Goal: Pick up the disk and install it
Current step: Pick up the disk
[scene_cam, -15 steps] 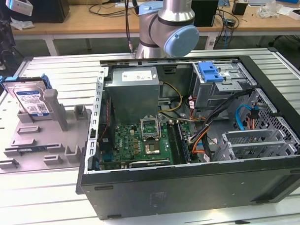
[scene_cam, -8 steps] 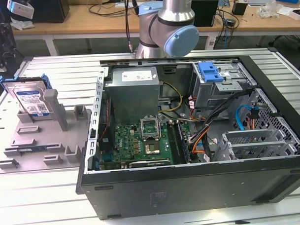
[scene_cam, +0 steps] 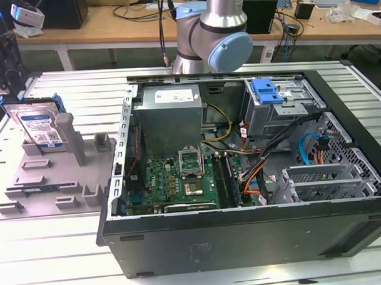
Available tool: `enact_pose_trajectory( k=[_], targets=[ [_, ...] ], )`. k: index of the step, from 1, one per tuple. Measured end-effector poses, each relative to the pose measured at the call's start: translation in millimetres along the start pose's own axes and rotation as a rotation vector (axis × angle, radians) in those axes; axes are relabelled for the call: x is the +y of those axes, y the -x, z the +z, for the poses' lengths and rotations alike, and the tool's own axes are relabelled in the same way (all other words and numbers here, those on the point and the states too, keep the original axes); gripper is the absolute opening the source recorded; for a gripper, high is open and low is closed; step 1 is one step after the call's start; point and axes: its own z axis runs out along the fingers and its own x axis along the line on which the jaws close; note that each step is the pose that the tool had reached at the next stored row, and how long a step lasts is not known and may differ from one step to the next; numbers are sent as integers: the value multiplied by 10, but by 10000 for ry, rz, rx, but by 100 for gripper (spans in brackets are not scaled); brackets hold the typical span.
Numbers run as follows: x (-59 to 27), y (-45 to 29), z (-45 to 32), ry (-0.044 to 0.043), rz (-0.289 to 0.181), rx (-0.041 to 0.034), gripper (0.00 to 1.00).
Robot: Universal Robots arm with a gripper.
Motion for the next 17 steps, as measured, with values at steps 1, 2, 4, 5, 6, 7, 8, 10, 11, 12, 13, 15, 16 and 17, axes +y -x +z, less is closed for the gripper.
enact_pose_trajectory(
  k=[1, 2, 4, 5, 6, 7, 8, 10, 11, 12, 13, 15, 16, 17],
  targets=[
    [3, 0, 11, -1, 1, -1, 48],
    [6, 1, 18, -1, 0, -1, 48],
    [10, 1, 32, -2, 0, -1, 48],
    [12, 1, 36, -1, 0, -1, 48],
    [15, 1, 40, 0, 0, 0, 48],
    [17, 1, 44, -1, 0, 0, 48],
    [19, 1, 49, -2, 0, -1, 48],
    [19, 1, 55, -2, -1, -1, 48],
    [20, 1, 58, -1, 0, 0, 48],
    [20, 1, 65, -2, 1, -1, 48],
    [20, 0, 73, -2, 1, -1, 48],
    [19, 0, 87, -3, 0, -1, 48],
    [19, 0, 96, -2, 0, -1, 48],
    [20, 0, 102, -1, 0, -1, 48]
  ],
)
